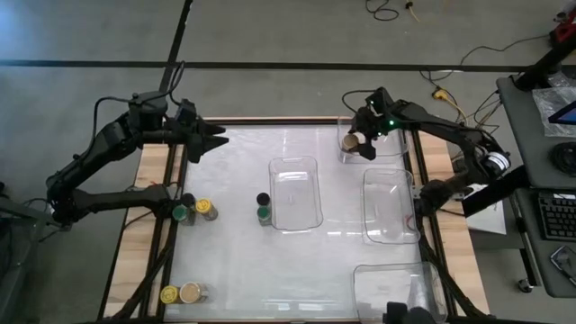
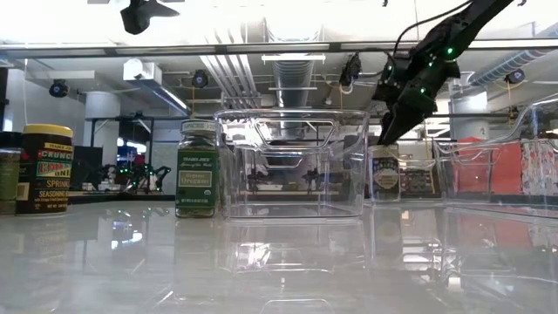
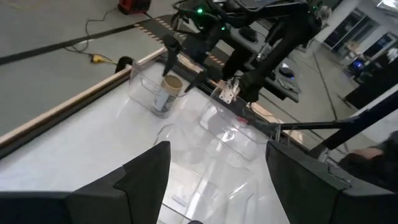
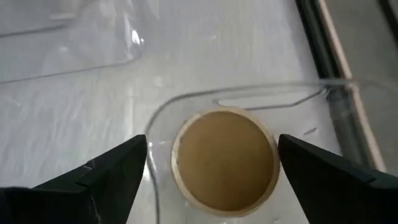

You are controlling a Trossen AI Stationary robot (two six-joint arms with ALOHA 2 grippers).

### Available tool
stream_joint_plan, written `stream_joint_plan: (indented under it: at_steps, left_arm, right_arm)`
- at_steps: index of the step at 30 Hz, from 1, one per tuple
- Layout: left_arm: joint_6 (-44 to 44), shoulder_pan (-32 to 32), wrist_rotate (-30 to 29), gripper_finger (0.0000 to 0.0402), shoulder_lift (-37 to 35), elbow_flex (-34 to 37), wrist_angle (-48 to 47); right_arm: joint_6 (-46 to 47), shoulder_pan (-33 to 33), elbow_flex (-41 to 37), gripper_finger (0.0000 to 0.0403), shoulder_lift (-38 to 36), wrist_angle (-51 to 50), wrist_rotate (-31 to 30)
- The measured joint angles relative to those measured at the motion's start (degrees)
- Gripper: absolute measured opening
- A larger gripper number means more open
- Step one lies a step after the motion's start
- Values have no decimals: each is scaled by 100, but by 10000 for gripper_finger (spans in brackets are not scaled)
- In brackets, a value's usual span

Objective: Sort spices by type
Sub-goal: Put the top gold seasoning bottle into the top right transparent bin, then put the gold seasoning bottle into the top right transparent bin

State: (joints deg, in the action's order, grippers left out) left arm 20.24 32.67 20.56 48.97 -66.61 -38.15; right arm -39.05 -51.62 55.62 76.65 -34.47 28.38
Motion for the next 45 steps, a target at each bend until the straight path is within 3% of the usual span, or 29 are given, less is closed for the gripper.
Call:
stream_joint_plan:
  at_steps: [5, 11, 18, 23, 29, 34, 39, 45]
  left_arm:
    - [-235, 0, -105, 249, 210, 0, -323]
    - [-725, -3, -152, 244, 546, 0, -1590]
    - [-328, -728, 132, 218, 684, -22, -3301]
    - [586, -2265, 98, 207, 659, -127, -3340]
    - [1869, -4899, -884, 206, 879, -179, -3162]
    - [2524, -6593, -1565, 206, 1168, -201, -2694]
    - [3276, -7551, -1838, 220, 1469, -201, -2452]
    - [4066, -8131, -1830, 285, 2021, -199, -2411]
  right_arm:
    - [37, 375, 141, 352, -597, -162, -94]
    - [446, 1324, 230, 354, -1556, -162, -626]
    - [1909, 2875, 350, 354, -2224, 10, -1729]
    - [2874, 3834, 560, 354, -2136, 266, -2915]
    - [3354, 4730, 1054, 354, -1555, 867, -4134]
    - [3635, 5293, 1774, 354, -762, 863, -4726]
    - [3895, 5869, 2445, 354, 22, 852, -5079]
    - [4061, 6663, 3142, 354, 778, 798, -5221]
